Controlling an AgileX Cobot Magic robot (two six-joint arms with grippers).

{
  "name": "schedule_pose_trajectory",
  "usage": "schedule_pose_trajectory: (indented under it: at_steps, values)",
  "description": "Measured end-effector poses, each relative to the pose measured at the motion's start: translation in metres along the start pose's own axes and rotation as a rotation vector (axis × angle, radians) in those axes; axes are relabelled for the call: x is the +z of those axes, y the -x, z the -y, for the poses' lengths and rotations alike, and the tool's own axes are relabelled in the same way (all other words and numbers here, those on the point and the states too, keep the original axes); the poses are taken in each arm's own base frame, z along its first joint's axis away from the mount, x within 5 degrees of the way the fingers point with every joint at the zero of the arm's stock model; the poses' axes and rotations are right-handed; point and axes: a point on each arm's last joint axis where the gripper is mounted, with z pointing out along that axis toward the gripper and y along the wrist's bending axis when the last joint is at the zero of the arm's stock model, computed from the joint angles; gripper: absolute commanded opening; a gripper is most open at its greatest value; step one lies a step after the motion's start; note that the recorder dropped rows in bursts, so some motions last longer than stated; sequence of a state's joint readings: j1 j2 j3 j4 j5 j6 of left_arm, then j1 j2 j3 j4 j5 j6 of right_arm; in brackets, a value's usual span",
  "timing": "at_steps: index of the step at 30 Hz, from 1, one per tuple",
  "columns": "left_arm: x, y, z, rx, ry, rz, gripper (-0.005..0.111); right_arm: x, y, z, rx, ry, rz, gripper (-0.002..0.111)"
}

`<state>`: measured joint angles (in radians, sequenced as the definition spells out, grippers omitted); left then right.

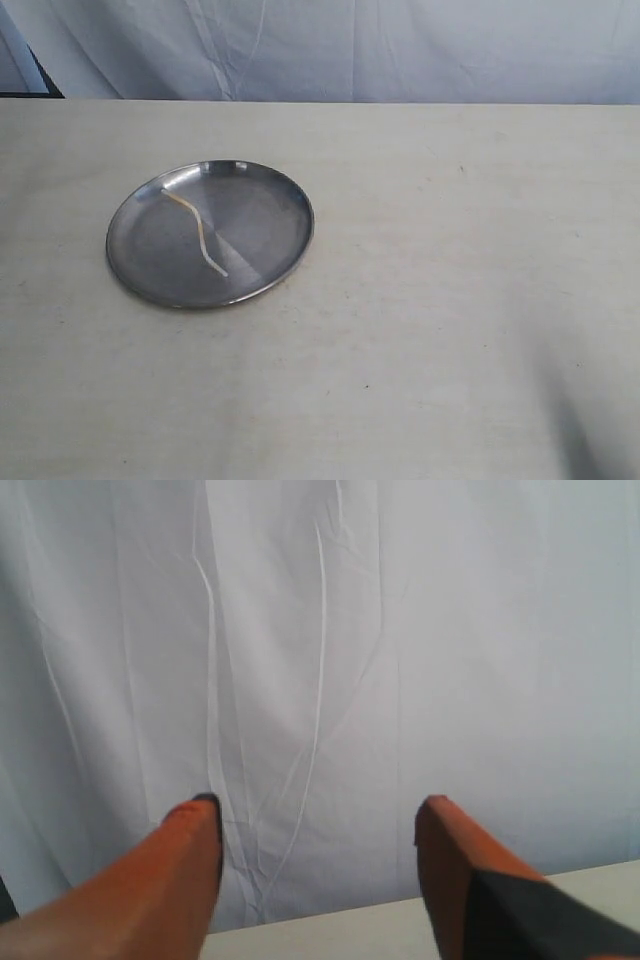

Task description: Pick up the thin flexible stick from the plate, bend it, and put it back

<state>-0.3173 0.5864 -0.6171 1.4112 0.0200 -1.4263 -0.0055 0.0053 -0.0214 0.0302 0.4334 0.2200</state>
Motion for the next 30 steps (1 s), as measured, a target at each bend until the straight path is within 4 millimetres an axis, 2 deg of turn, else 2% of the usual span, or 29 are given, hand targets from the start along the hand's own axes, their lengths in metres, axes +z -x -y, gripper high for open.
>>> schedule_pose_trajectory:
  at_steps: [3, 24, 26, 30]
  values:
    - [0.0, 0.0, 0.0, 0.0, 0.0, 0.0, 0.056, 0.002, -0.005, 0.001, 0.0, -0.004, -0.014, 0.0]
    - [0.0, 0.0, 0.0, 0.002, 0.0, 0.0, 0.056, 0.002, -0.004, 0.001, 0.0, -0.002, -0.009, 0.0]
    - [-0.001, 0.001, 0.0, -0.084, 0.003, 0.003, 0.056, 0.002, -0.004, 0.001, 0.0, -0.002, -0.009, 0.0]
    - [-0.014, 0.0, -0.007, -0.434, 0.065, 0.035, 0.056, 0.002, -0.004, 0.001, 0.002, -0.002, -0.009, 0.0]
